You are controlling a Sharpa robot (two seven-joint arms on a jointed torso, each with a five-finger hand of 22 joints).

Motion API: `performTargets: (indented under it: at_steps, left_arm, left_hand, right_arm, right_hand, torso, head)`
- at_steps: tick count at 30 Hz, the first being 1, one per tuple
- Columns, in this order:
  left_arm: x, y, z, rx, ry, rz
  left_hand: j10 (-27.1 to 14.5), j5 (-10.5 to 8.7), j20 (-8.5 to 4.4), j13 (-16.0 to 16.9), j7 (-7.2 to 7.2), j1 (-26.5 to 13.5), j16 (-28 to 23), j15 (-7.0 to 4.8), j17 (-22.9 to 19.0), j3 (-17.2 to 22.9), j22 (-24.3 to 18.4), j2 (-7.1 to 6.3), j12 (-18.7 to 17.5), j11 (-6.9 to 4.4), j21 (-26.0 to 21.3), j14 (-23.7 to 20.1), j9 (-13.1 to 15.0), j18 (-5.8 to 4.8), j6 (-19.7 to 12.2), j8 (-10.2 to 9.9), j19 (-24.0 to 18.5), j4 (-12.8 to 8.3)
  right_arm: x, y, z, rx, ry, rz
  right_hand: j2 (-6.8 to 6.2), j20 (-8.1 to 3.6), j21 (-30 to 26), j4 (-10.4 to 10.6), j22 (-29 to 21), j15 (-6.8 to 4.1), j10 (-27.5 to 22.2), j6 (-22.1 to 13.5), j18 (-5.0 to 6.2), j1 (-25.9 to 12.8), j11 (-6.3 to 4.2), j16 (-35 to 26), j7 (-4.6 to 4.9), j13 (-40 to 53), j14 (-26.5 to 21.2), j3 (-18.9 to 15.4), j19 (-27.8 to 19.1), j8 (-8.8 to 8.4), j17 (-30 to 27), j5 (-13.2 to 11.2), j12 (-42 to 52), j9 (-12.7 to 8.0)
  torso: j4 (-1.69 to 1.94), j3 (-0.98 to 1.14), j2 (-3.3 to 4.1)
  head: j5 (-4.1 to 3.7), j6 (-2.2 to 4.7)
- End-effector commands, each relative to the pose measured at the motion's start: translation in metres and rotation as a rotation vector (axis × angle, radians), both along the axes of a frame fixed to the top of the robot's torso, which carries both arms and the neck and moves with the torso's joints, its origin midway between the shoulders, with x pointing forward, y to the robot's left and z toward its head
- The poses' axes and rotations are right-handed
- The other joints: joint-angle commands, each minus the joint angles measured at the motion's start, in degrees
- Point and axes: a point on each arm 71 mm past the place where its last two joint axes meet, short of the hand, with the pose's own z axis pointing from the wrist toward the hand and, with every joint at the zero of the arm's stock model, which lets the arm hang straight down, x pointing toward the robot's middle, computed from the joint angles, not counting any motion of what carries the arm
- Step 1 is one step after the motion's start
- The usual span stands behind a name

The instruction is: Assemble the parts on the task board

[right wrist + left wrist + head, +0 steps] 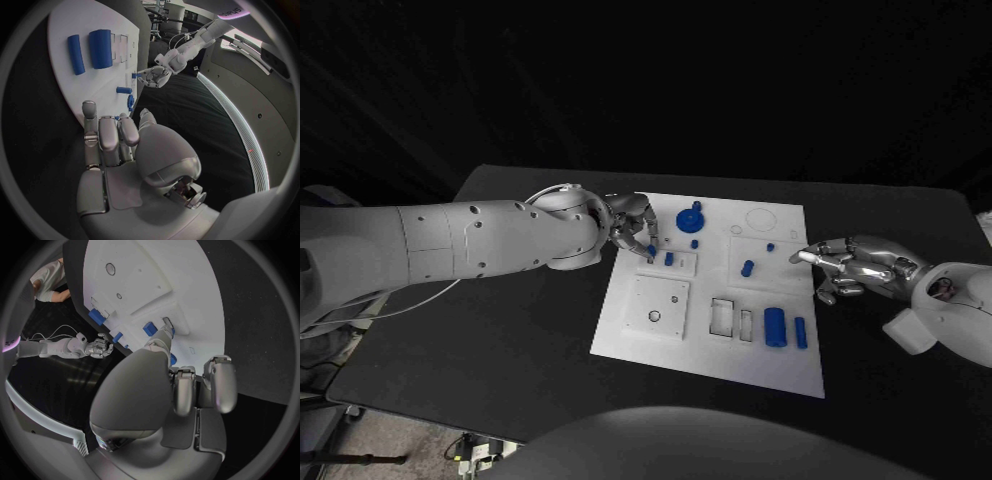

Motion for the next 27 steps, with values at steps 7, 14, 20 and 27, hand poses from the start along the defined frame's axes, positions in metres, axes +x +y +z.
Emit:
performTargets:
  at_steps: [7,14,20,27]
  left_arm:
    - [-0.0017,-0.0019,-0.002,0.01,0.014,-0.017]
    - [-0.0022,-0.0017,-0.0029,0.015,0.019,-0.02]
    - [-0.0031,-0.0014,-0.0031,0.02,0.021,-0.025]
    - [-0.0044,-0.0021,-0.0019,0.017,0.006,-0.041]
  left_hand:
    - [6.0,-0.19,-0.24,15.1,0.28,0.3,0.1,-0.26,15.1,-0.2,11.9,-0.57,0.1,-0.1,-0.7,6.0,-0.4,1.07,-1.3,-1.1,0.4,0.2]
    - [6.0,-0.27,-0.14,15.1,0.48,0.5,0.1,-0.15,15.1,-0.4,11.8,-1.02,0.1,0.01,-1.0,6.0,-0.8,1.12,-2.3,-1.9,0.2,0.3]
    - [6.0,-0.4,-0.11,15.1,0.5,0.6,0.1,-0.12,15.1,-0.6,11.8,-1.36,0.1,0.04,-1.1,6.0,-0.9,1.14,-2.5,-2.2,0.2,0.3]
    - [6.0,-0.58,-0.09,15.1,0.45,0.8,0.1,-0.11,15.1,-0.7,11.8,-1.57,0.1,0.02,-1.0,6.0,-0.9,1.13,-2.4,-2.3,0.2,0.2]
  right_arm:
    - [-0.0011,0.0012,-0.0003,0.009,0.002,0.015]
    - [-0.0012,0.0008,-0.0004,0.009,0.002,0.014]
    - [-0.0012,0.0005,-0.0005,0.008,0.002,0.013]
    - [-0.0011,0.0004,-0.0006,0.009,0.001,0.012]
  right_hand:
    - [-0.01,0.13,-0.1,-0.2,2.8,-0.02,-0.3,0.5,0.37,0.6,-0.03,-0.1,-0.17,-0.1,-0.3,0.5,-0.3,-0.34,0.1,0.4,-0.2,-0.1]
    - [-0.04,0.12,-0.2,-0.4,2.8,-0.03,-0.3,0.7,0.38,0.8,-0.05,-0.1,-0.19,-0.2,-0.3,0.7,-0.3,-0.3,0.1,0.6,-0.2,-0.1]
    - [-0.08,0.12,-0.2,-0.5,2.8,-0.04,-0.3,0.7,0.38,1.0,-0.06,-0.1,-0.21,-0.2,-0.3,0.8,-0.3,-0.31,0.1,0.6,-0.2,-0.1]
    - [-0.11,0.12,-0.1,-0.6,2.8,-0.04,-0.3,0.8,0.37,1.0,-0.06,-0.1,-0.22,-0.2,-0.3,0.8,-0.2,-0.32,0.1,0.7,-0.2,-0.2]
  torso:
    - [-0.02,0.0,0.01]
    - [-0.01,0.02,0.01]
    - [0.01,0.01,0.01]
    - [0.0,0.01,0.01]
  head:
    - [-0.01,0.01]
    - [-0.01,0.01]
    - [-0.04,0.01]
    - [0.05,0.01]
